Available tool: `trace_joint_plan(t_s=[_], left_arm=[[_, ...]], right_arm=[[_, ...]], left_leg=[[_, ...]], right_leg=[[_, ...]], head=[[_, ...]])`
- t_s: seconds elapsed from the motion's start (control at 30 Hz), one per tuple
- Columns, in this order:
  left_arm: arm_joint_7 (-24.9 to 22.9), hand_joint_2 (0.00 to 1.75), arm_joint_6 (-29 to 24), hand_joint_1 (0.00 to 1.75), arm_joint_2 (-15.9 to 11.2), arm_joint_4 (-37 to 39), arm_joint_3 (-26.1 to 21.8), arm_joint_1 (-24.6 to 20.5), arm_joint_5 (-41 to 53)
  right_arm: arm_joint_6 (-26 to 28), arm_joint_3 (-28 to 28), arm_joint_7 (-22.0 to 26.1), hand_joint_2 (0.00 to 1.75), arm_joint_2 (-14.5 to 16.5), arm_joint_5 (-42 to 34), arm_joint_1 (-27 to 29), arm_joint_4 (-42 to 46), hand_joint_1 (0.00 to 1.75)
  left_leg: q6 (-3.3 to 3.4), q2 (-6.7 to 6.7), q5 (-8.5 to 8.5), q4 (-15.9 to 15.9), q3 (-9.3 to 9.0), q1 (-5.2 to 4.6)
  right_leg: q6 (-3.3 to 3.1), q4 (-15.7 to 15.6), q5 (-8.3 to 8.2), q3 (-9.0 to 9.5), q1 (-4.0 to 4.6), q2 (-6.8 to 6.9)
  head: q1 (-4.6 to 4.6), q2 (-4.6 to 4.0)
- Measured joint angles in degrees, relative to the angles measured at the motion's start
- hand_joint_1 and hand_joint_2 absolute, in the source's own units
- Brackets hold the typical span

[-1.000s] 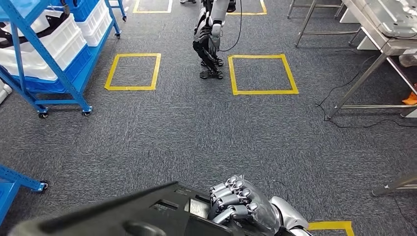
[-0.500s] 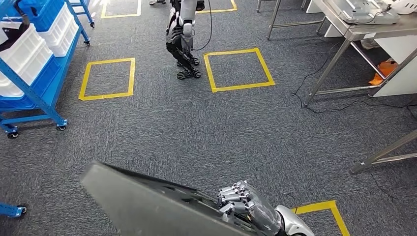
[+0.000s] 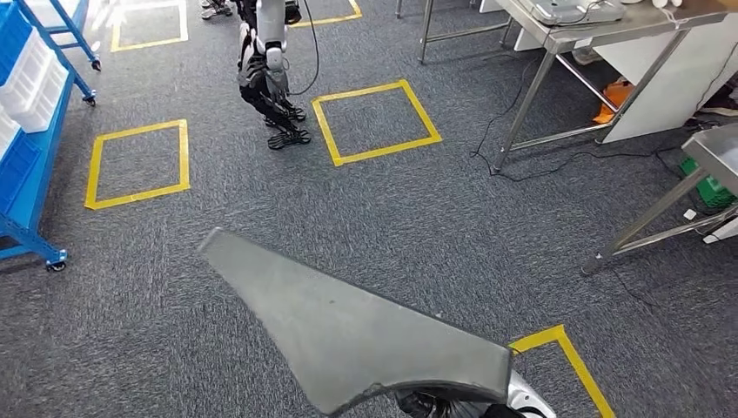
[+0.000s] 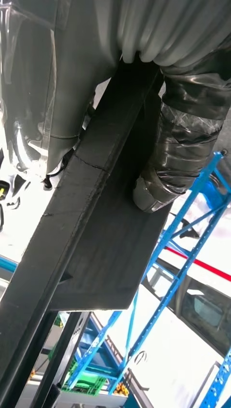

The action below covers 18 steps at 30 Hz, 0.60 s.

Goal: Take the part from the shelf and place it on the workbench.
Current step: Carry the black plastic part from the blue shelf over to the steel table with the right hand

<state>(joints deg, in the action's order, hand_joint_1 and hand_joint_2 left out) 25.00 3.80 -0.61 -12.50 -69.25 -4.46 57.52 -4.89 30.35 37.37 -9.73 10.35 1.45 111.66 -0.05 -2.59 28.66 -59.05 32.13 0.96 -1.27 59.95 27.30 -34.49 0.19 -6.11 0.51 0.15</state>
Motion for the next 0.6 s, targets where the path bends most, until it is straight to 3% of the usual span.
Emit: trace_joint_plan(t_s=[0.03, 0.1, 0.17, 0.23, 0.27, 0.3, 0.33, 0.4, 0.47, 0.53, 0.6], left_arm=[[-0.3, 1.75, -0.3, 0.0, 0.1, 0.0, 0.0, 0.1, 0.0], [-1.0, 1.75, -0.8, 0.0, 0.2, 0.0, 0.0, 0.1, 0.0], [-1.5, 1.75, -1.2, 0.0, 0.2, 0.0, 0.0, 0.3, 0.1], [-1.9, 1.75, -1.5, 0.0, 0.1, 0.0, 0.0, 0.6, 0.1], [-2.2, 1.75, -1.7, 0.0, 0.1, 0.0, 0.0, 0.7, 0.1], [-2.6, 1.75, -2.0, 0.0, 0.0, 0.0, 0.0, 0.7, 0.1], [-3.0, 1.75, -2.4, 0.0, -0.1, 0.0, 0.0, 0.7, 0.1], [-3.9, 1.75, -3.1, 0.0, -0.3, 0.0, 0.0, 0.7, 0.0], [-4.3, 1.75, -3.4, 0.0, -0.7, 0.0, 0.0, 0.7, 0.0], [-4.5, 1.75, -3.5, 0.0, -1.0, 0.0, 0.0, 0.6, 0.0], [-4.5, 1.75, -3.7, 0.0, -1.2, 0.0, 0.0, 0.5, 0.0]], right_arm=[[-0.1, 0.0, 0.0, 1.75, 0.1, 0.1, 0.0, 0.3, 1.75], [-0.2, 0.0, 0.0, 1.75, 0.1, 0.1, 0.0, 0.9, 1.75], [-0.3, -0.1, 0.1, 1.75, 0.1, 0.1, -0.1, 1.4, 1.75], [-0.4, -0.1, 0.1, 1.75, 0.1, 0.2, -0.1, 1.7, 1.75], [-0.3, -0.1, 0.2, 1.75, 0.1, 0.3, 0.0, 1.8, 1.75], [-0.2, -0.2, 0.2, 1.75, 0.1, 0.4, 0.1, 2.0, 1.75], [0.0, -0.3, 0.3, 1.75, 0.0, 0.5, 0.1, 2.3, 1.75], [0.5, -0.4, 0.5, 1.75, 0.0, 0.7, 0.2, 3.2, 1.75], [0.9, -0.6, 0.6, 1.75, 0.0, 0.9, 0.2, 4.1, 1.75], [1.2, -0.8, 0.7, 1.75, -0.1, 1.0, 0.4, 4.8, 1.75], [1.4, -1.0, 0.7, 1.75, -0.1, 1.1, 0.4, 5.4, 1.75]], left_leg=[[0.38, 0.46, -0.16, 0.2, -0.09, 0.02], [1.18, 1.47, -0.5, 0.7, -0.33, 0.11], [1.69, 2.58, -0.57, 1.0, -0.49, 0.05], [1.84, 3.81, -0.44, 1.0, -0.5, -0.07], [1.81, 4.42, -0.35, 1.0, -0.56, -0.09], [1.72, 4.98, -0.22, 1.0, -0.68, -0.1], [1.6, 5.5, -0.06, 1.0, -0.89, -0.1], [1.19, 6.41, 0.34, 0.9, -1.38, -0.21], [0.66, 7.27, 0.71, 1.0, -1.73, -0.39], [0.13, 8.24, 0.98, 1.2, -2.14, -0.43], [-0.37, 7.0, 2.2, -0.1, -2.08, -0.24]], right_leg=[[0.31, 0.0, 0.0, -0.08, -0.07, 0.0], [0.84, 1.7, 1.23, -0.8, 0.05, 1.96], [1.31, 7.4, 4.5, -3.45, 0.02, 4.65], [1.7, 14.2, 7.24, -6.93, -0.36, 5.45], [1.84, 15.6, 7.2, -7.68, -0.54, 5.58], [1.91, 14.7, 6.07, -7.29, -0.69, 5.74], [1.88, 11.6, 4.08, -5.69, -0.76, 6.1], [1.48, 3.6, 0.88, -1.61, -0.41, 8.29], [0.98, -0.2, 0.18, 0.23, 0.22, 9.66], [0.51, -0.5, 0.22, 0.33, 0.41, 8.7], [-0.22, -1.2, -0.03, 0.87, 0.13, 7.65]], head=[[0.0, 0.0], [-0.02, 0.0], [-0.03, 0.0], [-0.03, 0.0], [-0.02, 0.0], [-0.02, 0.0], [-0.03, 0.0], [-0.03, 0.0], [-0.02, -0.01], [-0.01, -0.01], [-0.01, 0.0]])
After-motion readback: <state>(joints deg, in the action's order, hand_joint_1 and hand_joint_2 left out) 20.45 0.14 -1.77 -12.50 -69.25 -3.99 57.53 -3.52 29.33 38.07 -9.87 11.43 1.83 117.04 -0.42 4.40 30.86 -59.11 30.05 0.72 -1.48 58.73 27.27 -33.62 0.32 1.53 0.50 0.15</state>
